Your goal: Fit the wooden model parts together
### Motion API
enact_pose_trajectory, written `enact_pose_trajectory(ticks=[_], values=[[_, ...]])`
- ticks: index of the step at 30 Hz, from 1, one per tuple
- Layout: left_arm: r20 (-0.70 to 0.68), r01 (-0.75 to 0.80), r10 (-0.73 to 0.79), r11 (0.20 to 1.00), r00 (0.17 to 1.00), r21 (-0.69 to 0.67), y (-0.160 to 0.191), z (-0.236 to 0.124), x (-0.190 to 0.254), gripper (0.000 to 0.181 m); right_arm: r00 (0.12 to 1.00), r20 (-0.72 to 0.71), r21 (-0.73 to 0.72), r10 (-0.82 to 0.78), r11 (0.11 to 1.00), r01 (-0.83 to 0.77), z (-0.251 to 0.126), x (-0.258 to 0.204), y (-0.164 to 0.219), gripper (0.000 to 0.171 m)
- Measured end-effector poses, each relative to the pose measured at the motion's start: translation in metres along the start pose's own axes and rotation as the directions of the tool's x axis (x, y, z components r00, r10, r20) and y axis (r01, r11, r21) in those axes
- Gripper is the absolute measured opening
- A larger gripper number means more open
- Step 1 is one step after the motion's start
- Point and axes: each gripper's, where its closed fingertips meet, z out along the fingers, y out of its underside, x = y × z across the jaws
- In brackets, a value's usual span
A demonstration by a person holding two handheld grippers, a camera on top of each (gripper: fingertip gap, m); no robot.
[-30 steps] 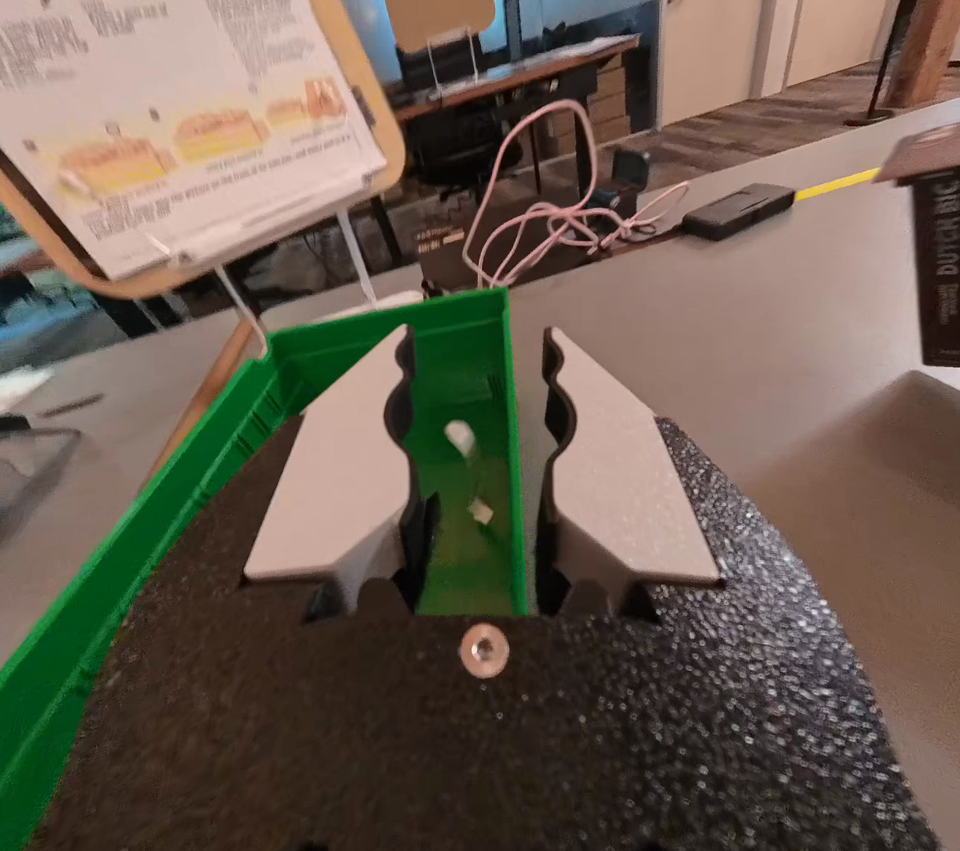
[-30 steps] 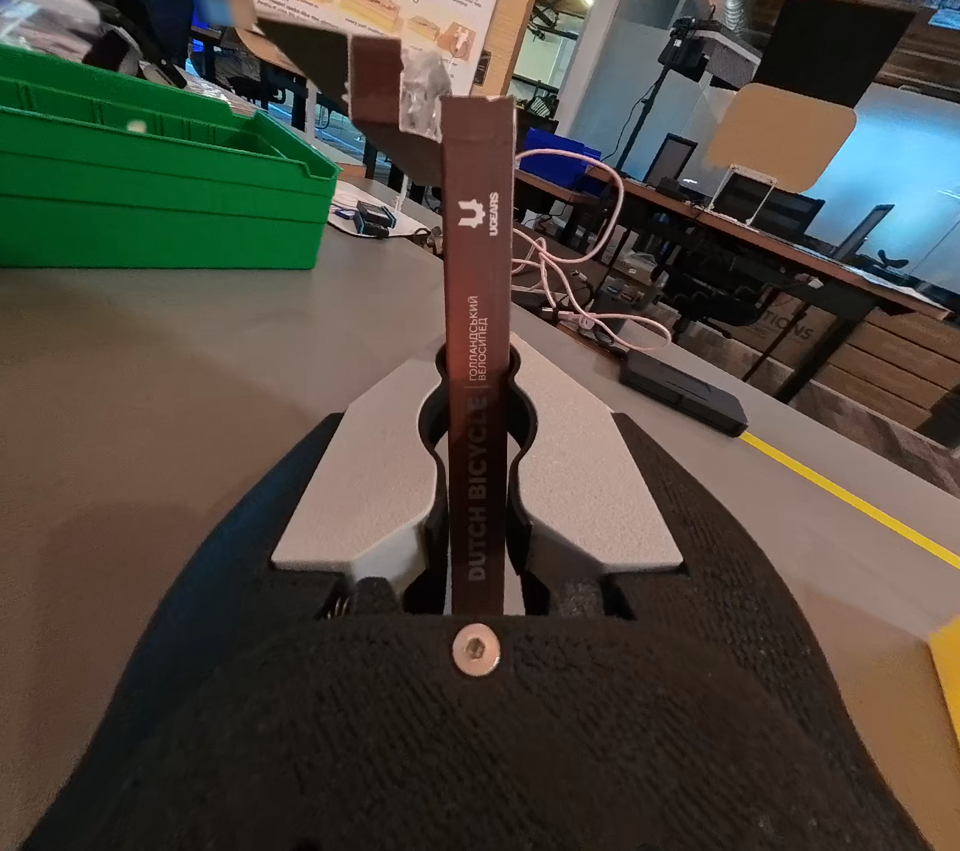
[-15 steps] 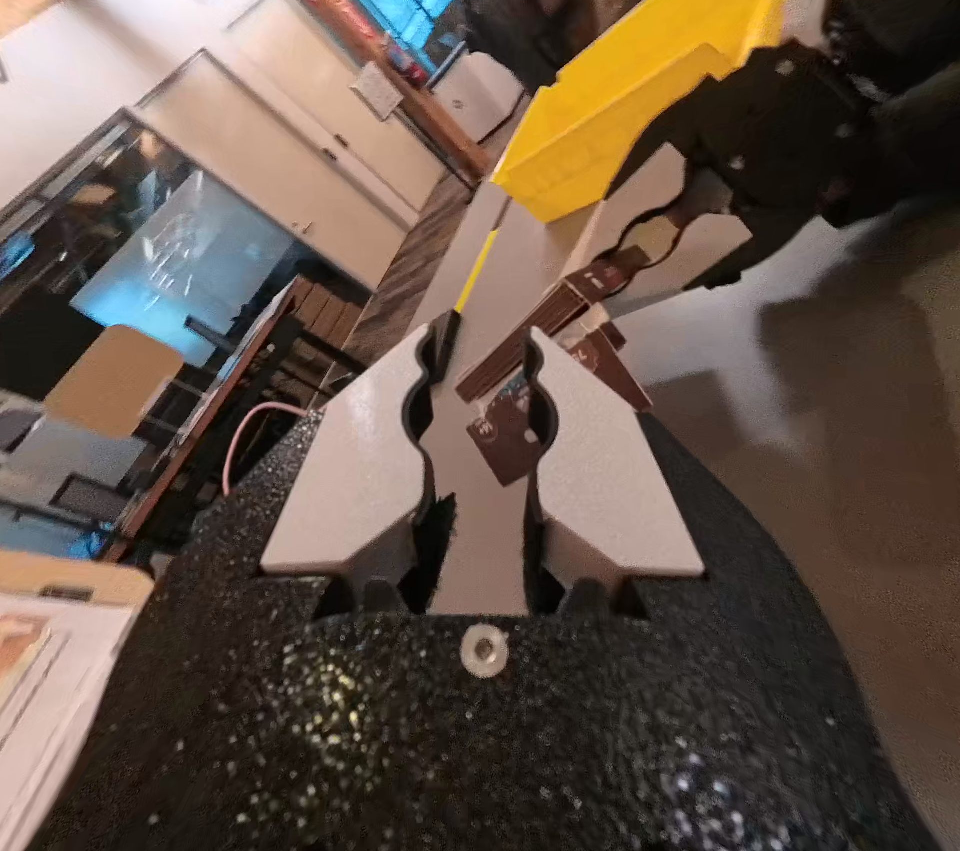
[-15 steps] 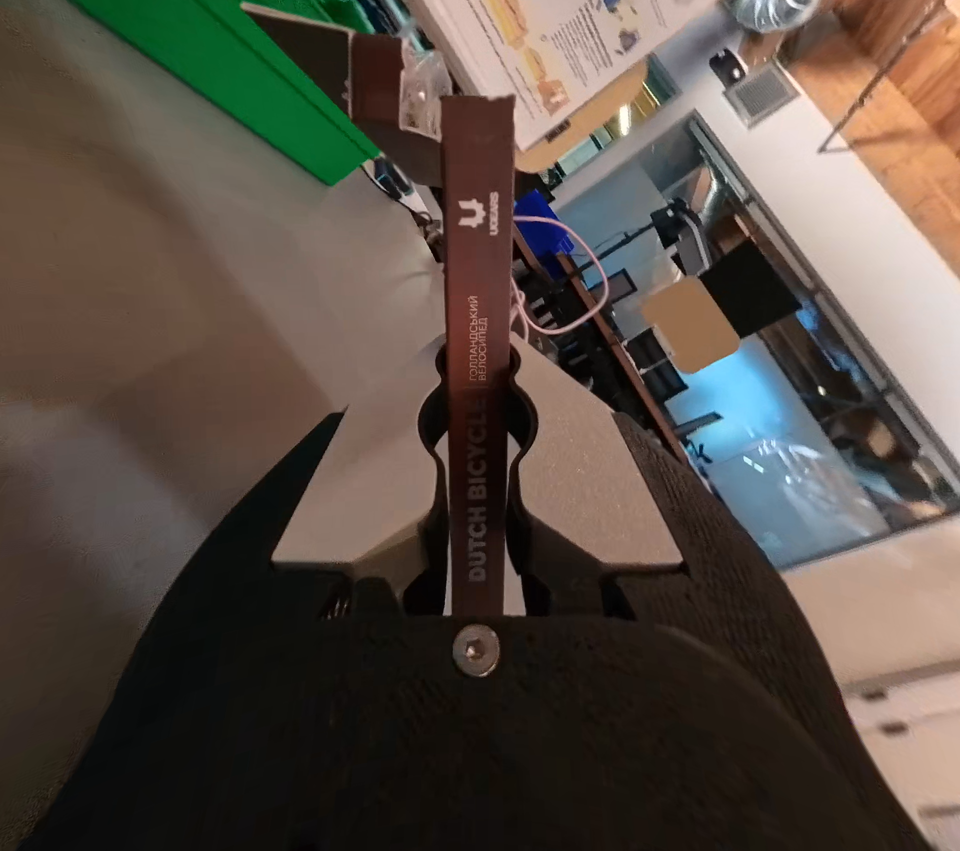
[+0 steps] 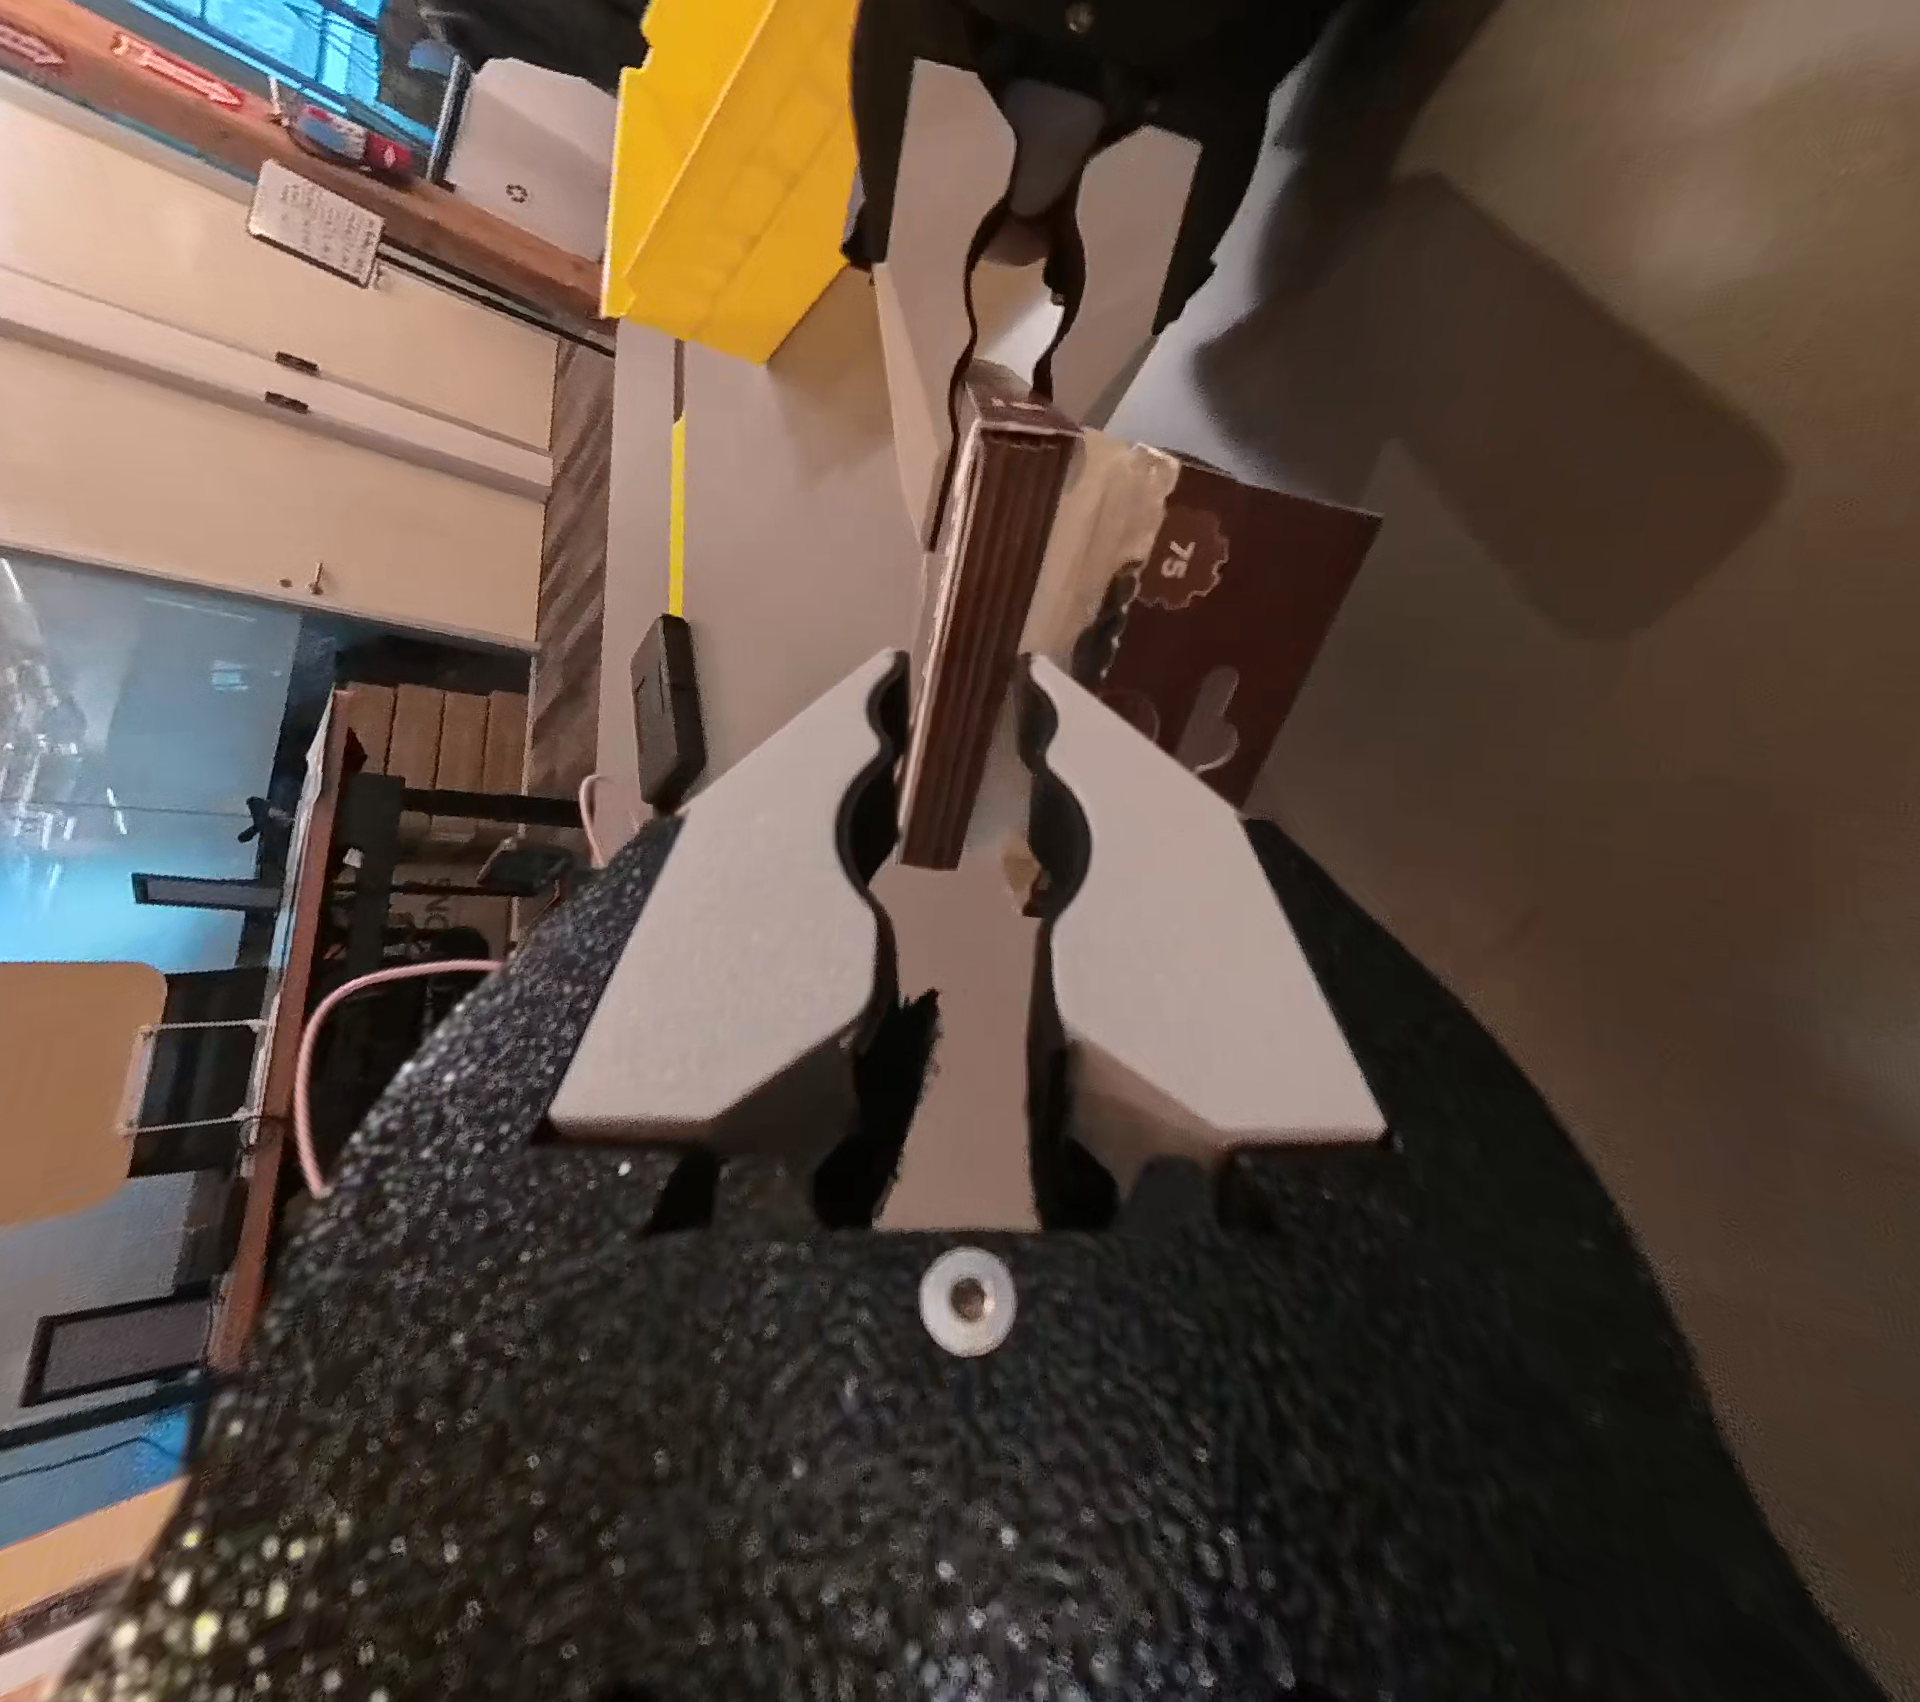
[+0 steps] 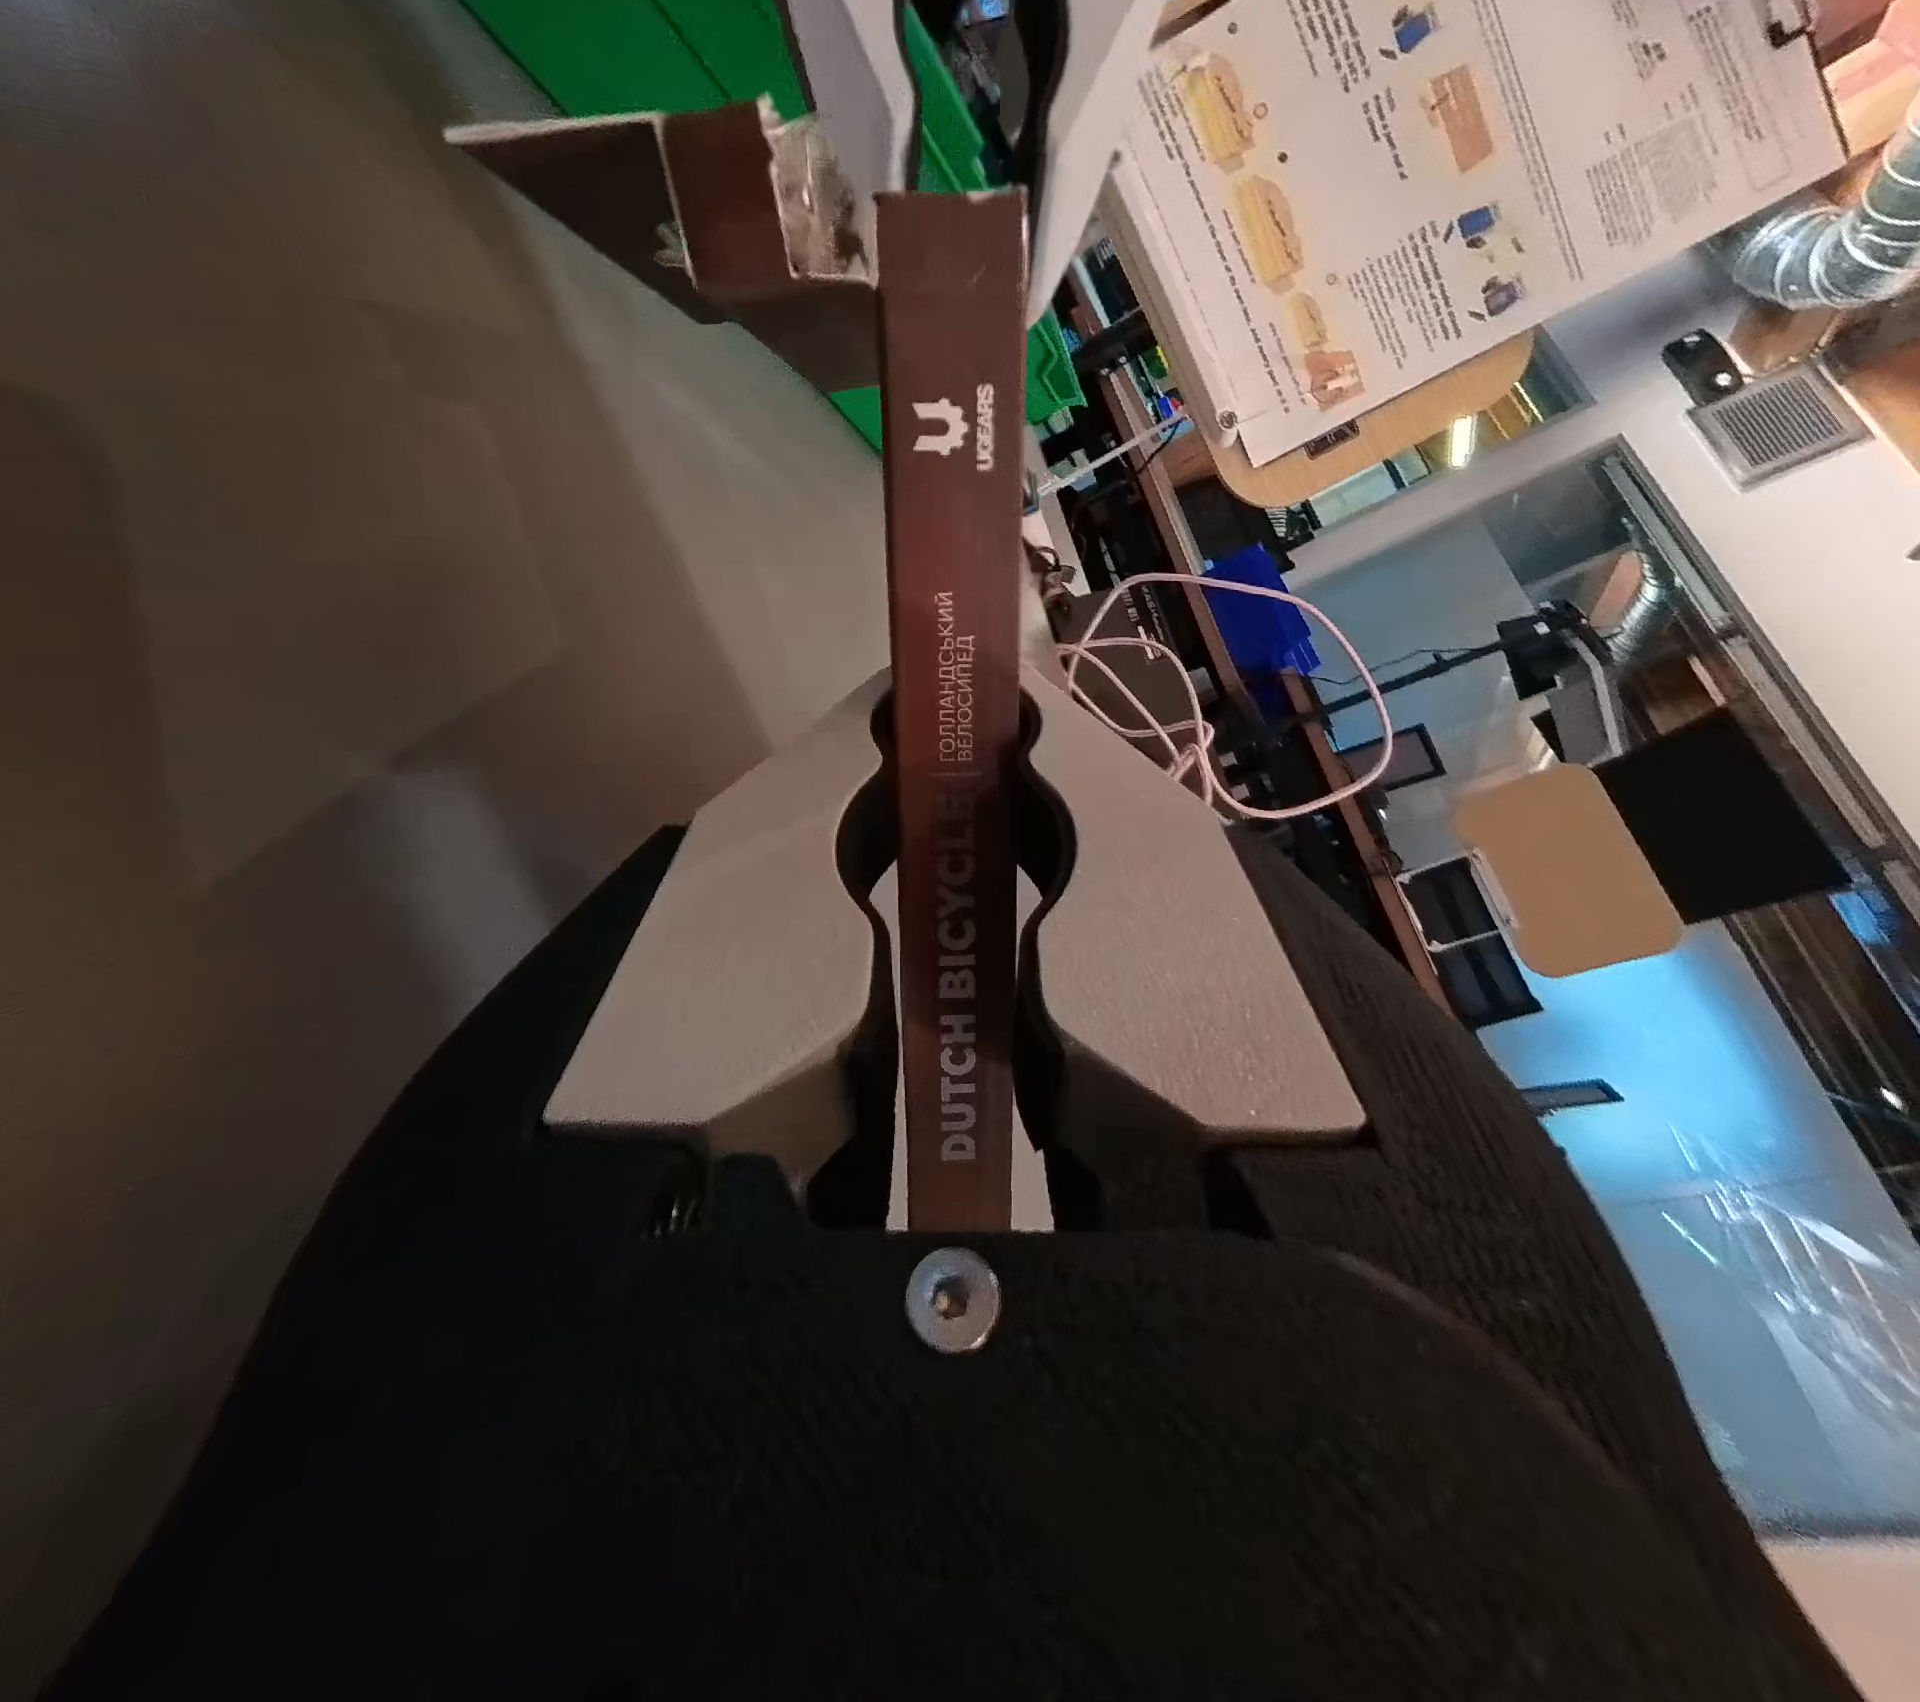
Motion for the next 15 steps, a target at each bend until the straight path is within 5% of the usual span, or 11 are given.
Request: enact_pose_trajectory(ticks=[10,15], values=[[0.128,-0.193,0.2,0.979,0.971,-0.066,-0.002,0.012,0.004,0.011,1.0,0.014,-0.003,-0.021,1.0,0.021,-0.005,-0.001,0.007,0.018],[0.165,-0.098,0.097,0.995,0.981,0.002,0.0,0.01,0.013,0.011,1.0,0.029,-0.105,0.003,0.994,0.0,-0.013,0.002,0.045,0.063]])
